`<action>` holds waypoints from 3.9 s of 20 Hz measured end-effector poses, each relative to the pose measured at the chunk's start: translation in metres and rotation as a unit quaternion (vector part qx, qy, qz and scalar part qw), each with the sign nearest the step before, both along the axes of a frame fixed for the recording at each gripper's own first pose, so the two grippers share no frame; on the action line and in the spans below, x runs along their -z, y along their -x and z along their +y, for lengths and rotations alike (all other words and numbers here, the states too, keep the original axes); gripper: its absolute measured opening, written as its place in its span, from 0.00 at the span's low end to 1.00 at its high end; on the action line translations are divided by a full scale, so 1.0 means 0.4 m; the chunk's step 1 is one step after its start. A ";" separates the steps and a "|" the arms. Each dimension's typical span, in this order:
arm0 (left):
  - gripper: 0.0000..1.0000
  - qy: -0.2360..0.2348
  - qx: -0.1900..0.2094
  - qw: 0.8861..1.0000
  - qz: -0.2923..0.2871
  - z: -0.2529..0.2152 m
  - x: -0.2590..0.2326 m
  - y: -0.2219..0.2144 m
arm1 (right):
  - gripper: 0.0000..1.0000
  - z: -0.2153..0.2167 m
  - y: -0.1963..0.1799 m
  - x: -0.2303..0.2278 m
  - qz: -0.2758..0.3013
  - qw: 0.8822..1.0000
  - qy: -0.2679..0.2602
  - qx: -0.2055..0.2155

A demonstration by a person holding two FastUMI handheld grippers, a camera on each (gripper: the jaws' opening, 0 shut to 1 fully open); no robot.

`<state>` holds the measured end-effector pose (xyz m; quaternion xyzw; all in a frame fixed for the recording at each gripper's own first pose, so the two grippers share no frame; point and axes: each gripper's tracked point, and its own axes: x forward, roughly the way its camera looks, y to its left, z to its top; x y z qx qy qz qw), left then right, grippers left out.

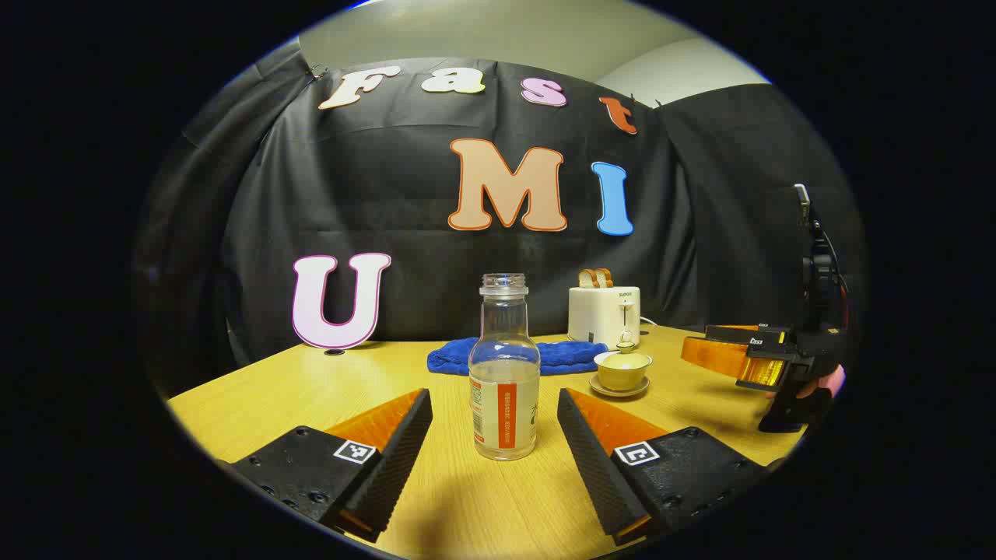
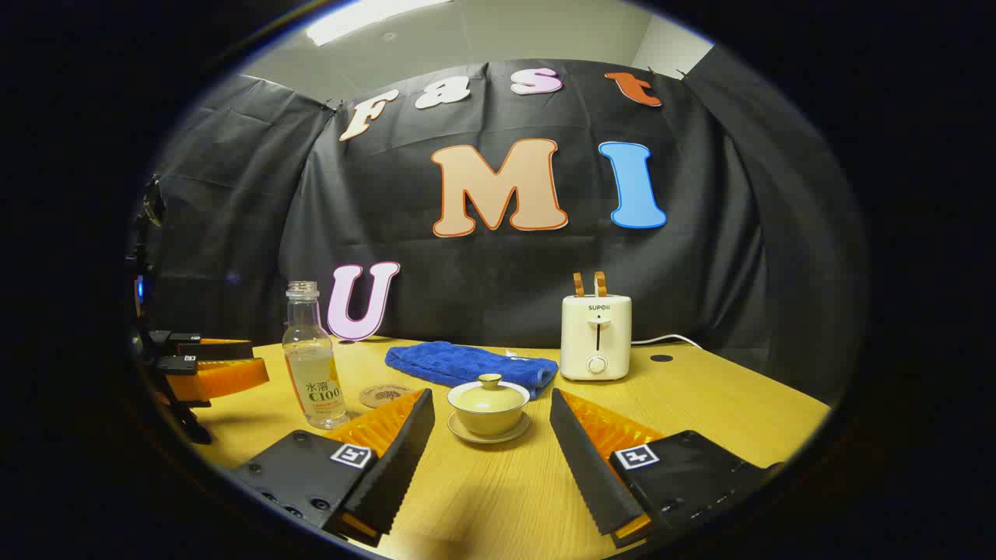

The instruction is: Open the teacup lid with one hand, grasp the water bottle and pour water into the teacup with the other hand; after pouring, place the water bottle on the coaster and then close the teacup lid.

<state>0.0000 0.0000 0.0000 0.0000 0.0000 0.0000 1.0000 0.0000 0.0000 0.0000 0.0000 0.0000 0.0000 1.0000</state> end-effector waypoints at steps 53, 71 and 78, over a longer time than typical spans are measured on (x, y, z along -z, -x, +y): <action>0.95 0.001 -0.001 1.000 -0.002 -0.004 0.003 -0.005 | 0.79 0.018 -0.302 0.063 0.079 0.996 0.003 -0.035; 0.95 0.001 -0.001 1.000 -0.001 -0.006 0.004 -0.006 | 0.30 0.043 -0.323 0.058 0.064 0.996 0.022 -0.058; 0.95 0.001 0.003 1.000 0.001 -0.010 0.007 -0.018 | 0.30 0.003 -0.276 0.033 0.034 0.999 0.007 -0.035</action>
